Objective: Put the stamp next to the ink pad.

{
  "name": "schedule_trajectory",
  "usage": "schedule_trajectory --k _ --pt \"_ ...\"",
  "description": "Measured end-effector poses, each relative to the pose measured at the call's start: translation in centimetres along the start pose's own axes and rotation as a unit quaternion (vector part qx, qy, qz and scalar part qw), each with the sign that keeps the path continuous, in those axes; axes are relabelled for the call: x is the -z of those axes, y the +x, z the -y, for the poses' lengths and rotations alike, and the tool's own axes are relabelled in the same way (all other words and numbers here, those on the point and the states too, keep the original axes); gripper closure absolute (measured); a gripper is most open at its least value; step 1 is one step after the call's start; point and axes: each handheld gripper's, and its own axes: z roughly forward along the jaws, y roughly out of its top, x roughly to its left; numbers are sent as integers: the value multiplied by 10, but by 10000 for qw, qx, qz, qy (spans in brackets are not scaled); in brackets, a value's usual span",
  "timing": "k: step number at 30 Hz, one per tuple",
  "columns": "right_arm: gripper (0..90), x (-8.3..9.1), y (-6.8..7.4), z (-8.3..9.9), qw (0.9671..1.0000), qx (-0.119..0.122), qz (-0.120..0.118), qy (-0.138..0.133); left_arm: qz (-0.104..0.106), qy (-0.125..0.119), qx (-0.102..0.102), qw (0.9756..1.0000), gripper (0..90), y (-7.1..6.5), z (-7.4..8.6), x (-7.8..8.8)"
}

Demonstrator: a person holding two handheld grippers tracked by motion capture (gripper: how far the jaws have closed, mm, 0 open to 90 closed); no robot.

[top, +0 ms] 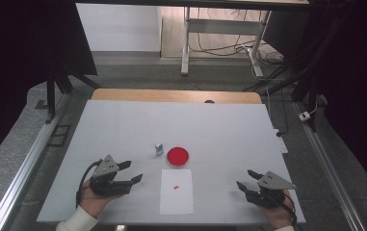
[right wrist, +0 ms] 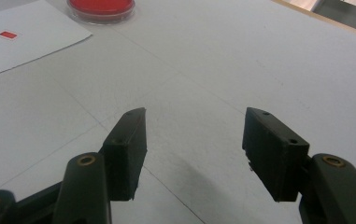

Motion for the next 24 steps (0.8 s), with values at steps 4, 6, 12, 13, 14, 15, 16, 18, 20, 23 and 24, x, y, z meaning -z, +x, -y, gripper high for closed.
schedule_trajectory --k 4,6,12,13,14,15,16,18,20,23,24 --pt "376 -1 -2 1 10000 -13 -11 0 -21 17 -8 10000 341 -3 10 8" --pt "371 -1 -2 2 10000 -38 -39 7 -46 23 3 10000 341 -2 15 12" --pt "358 -3 -2 2 9999 -31 -132 6 -189 105 52 9998 341 4 25 17" --pt "357 -3 -2 1 9999 -30 -142 13 -199 108 73 9997 342 4 26 18" --pt "356 -3 -2 1 9999 -24 -150 3 -198 103 81 9997 342 5 27 19" --pt "355 -3 -2 1 9999 -24 -148 5 -207 103 77 9997 342 5 27 19" --pt "355 -3 -2 1 9999 -27 -162 4 -213 103 82 9997 342 5 28 19" --pt "354 -3 -2 2 9999 -28 -146 17 -211 102 86 9997 342 5 28 20" --pt "354 -3 -2 1 9999 -28 -147 9 -221 107 100 9996 342 5 28 20" --pt "354 -2 -2 1 9999 -19 -157 -31 -224 114 104 9996 342 6 29 20" --pt "354 -2 -2 1 9999 -18 -159 -40 -225 112 107 9996 342 6 29 20"
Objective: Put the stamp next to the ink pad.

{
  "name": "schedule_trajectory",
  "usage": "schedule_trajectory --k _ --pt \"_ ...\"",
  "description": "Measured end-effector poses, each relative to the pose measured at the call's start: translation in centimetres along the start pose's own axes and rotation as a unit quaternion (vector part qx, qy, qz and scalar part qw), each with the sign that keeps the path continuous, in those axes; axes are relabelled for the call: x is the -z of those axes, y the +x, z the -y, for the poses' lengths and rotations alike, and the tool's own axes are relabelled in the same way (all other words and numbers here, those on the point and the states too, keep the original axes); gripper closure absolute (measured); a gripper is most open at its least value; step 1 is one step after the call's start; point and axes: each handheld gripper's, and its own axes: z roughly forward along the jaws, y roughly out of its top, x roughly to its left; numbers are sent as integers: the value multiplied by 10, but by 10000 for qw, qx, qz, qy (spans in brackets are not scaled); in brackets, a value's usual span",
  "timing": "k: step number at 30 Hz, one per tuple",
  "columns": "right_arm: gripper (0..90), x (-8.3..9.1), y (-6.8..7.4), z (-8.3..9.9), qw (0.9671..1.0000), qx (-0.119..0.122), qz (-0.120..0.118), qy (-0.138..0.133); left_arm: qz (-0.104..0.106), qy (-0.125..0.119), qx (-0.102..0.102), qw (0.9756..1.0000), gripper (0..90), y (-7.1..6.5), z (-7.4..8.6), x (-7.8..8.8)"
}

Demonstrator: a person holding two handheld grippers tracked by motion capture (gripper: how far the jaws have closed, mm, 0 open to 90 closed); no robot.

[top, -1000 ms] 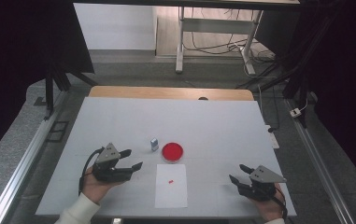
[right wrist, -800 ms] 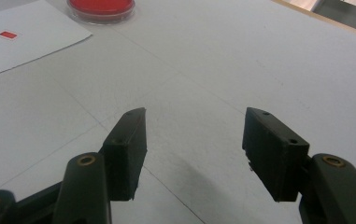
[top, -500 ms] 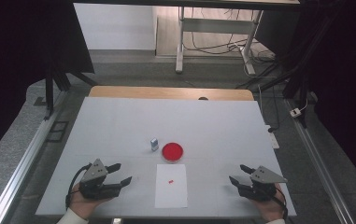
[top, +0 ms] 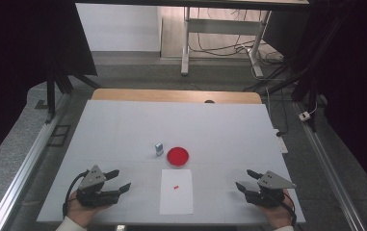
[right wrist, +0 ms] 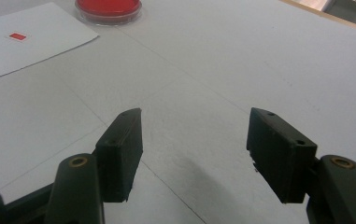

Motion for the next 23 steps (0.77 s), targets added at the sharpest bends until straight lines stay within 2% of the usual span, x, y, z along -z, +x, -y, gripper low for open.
schedule_trajectory --k 23 --pt "353 0 1 0 10000 20 17 -4 21 37 25 10000 343 1 1 -2"
